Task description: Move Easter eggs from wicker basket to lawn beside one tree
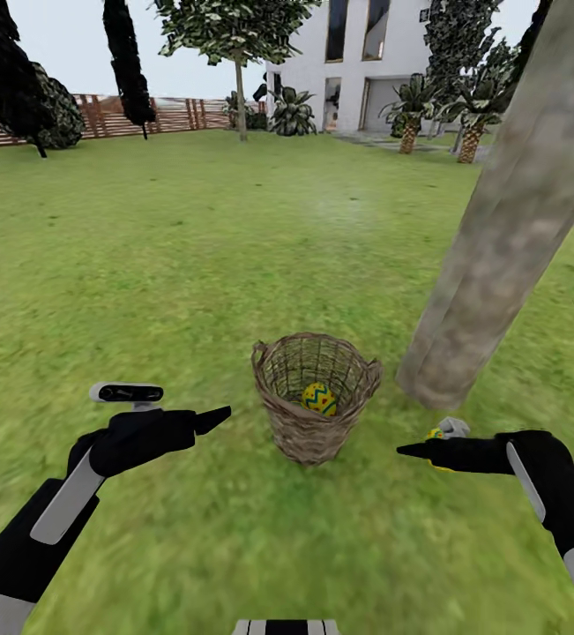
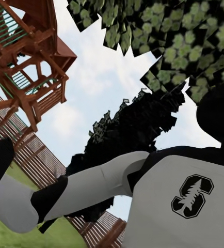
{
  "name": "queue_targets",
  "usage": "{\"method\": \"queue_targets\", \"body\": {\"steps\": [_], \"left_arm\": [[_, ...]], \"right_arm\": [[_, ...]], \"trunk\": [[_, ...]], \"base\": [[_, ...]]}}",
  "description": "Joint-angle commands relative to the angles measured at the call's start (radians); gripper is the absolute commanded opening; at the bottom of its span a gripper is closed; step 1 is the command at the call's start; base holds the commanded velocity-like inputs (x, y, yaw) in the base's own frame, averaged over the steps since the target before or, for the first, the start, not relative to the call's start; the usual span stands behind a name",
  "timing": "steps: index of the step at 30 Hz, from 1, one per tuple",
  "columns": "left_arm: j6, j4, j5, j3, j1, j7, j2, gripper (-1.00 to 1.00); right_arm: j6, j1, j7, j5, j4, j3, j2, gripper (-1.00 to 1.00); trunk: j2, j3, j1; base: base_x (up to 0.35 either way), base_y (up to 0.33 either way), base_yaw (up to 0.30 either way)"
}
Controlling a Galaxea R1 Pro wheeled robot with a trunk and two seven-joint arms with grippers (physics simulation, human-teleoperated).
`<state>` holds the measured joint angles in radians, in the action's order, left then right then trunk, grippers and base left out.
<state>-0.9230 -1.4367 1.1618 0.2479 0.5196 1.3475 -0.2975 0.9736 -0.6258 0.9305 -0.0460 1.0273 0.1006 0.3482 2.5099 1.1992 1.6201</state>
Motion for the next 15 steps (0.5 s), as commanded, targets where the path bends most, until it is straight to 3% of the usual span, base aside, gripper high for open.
{"method": "queue_targets", "body": {"steps": [1, 7, 15], "left_arm": [[-0.006, 0.002, 0.005, 0.002, 0.000, 0.001, -0.001, 1.00], [-0.007, 0.004, 0.000, 0.002, 0.000, -0.005, 0.005, 1.00], [-0.008, 0.004, -0.003, 0.001, 0.000, -0.007, 0.006, 1.00]], "right_arm": [[0.008, -0.001, 0.000, -0.004, 0.000, 0.001, 0.000, 1.00], [0.008, 0.000, -0.001, -0.006, -0.002, 0.002, -0.001, 1.00], [0.008, -0.001, -0.001, -0.005, -0.001, 0.002, 0.000, 1.00]], "trunk": [[0.000, 0.000, 0.000], [0.000, -0.014, -0.001], [-0.002, -0.045, -0.005]], "base": [[-0.036, 0.286, -0.232], [-0.009, 0.074, -0.214], [0.000, 0.003, -0.027]]}}
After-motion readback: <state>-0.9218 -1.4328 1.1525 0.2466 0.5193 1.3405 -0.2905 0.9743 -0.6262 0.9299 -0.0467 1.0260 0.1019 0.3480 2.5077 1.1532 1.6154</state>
